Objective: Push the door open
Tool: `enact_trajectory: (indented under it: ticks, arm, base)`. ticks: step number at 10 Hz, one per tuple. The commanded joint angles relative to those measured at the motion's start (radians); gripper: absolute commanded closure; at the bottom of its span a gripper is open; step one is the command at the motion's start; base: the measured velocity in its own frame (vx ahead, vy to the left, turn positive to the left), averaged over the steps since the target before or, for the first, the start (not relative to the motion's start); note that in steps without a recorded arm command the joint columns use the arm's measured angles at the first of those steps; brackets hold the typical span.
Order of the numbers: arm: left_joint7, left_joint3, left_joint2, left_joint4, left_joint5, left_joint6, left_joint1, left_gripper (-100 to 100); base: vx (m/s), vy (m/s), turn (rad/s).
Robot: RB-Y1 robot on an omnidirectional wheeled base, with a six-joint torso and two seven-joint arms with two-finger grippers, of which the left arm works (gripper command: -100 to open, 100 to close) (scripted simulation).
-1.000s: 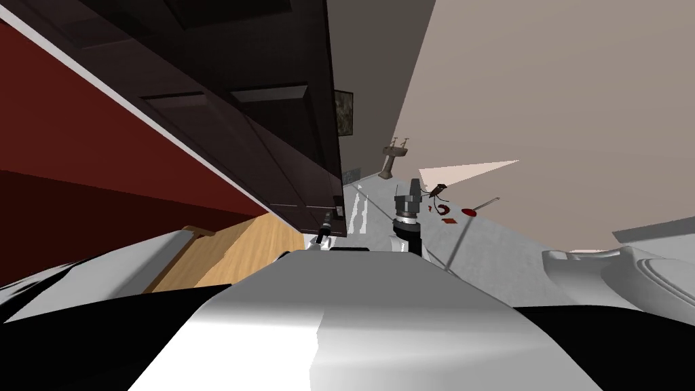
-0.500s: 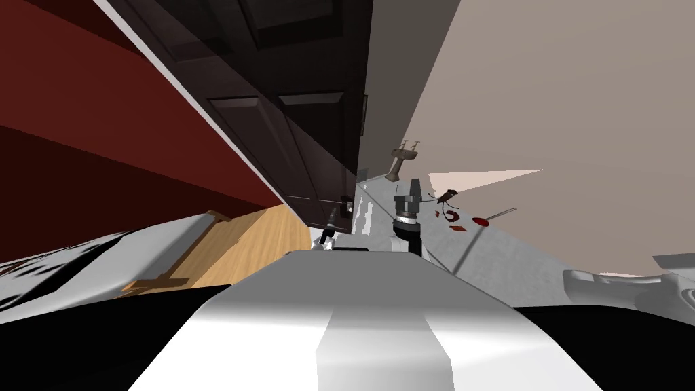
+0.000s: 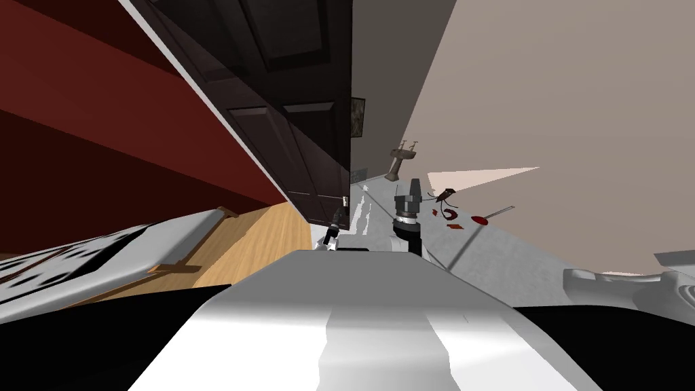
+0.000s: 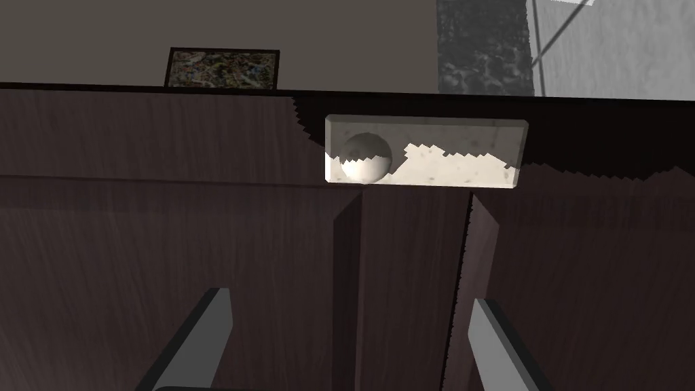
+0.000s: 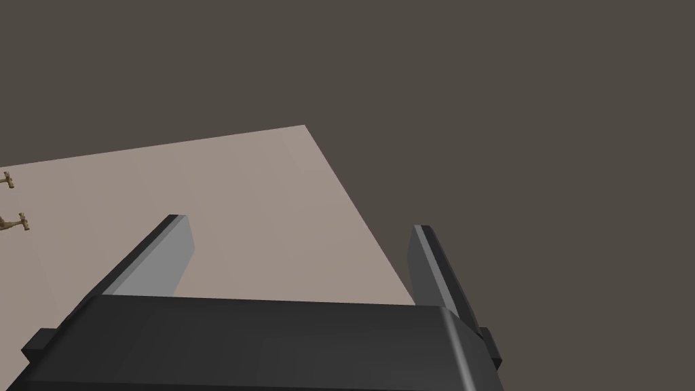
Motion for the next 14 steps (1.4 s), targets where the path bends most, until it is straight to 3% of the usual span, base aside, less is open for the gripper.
enact_trajectory:
  ticks: [1,2,3,5,6,8,9,10,11,12,14]
  arm:
    - [0.000,0.000,0.000,0.000,0.000,0.000,0.000,-100]
    - [-0.001,0.001,0.027,0.001,0.001,-0.002,0.000,-100]
    - [-0.001,0.002,0.040,0.001,0.002,-0.003,0.000,-100]
    - [-0.001,0.002,0.040,0.001,0.002,-0.003,0.000,-100]
    - [-0.002,0.006,0.059,0.003,0.003,-0.007,0.000,-100]
    - [-0.003,0.008,0.058,0.005,0.005,-0.010,-0.001,-100]
    - [-0.004,0.010,0.047,0.006,0.006,-0.012,-0.001,-100]
    - [-0.004,0.013,0.024,0.007,0.007,-0.015,-0.001,-100]
    - [-0.005,0.011,0.036,0.003,0.006,-0.012,0.001,-100]
    - [-0.005,0.011,0.036,0.003,0.006,-0.012,0.001,100]
    - [-0.005,0.011,0.036,0.003,0.006,-0.012,0.001,100]
  base:
    - [-0.058,-0.057,0.000]
    - [0.103,-0.030,-0.018]
    - [0.209,0.004,-0.012]
    - [0.109,0.002,0.000]
    - [0.155,-0.067,-0.045]
    - [0.231,-0.061,-0.024]
    - [0.243,-0.072,-0.040]
    - [0.267,-0.077,-0.042]
    - [0.118,-0.031,0.006]
    - [-0.026,0.002,0.007]
    - [-0.036,0.012,-0.011]
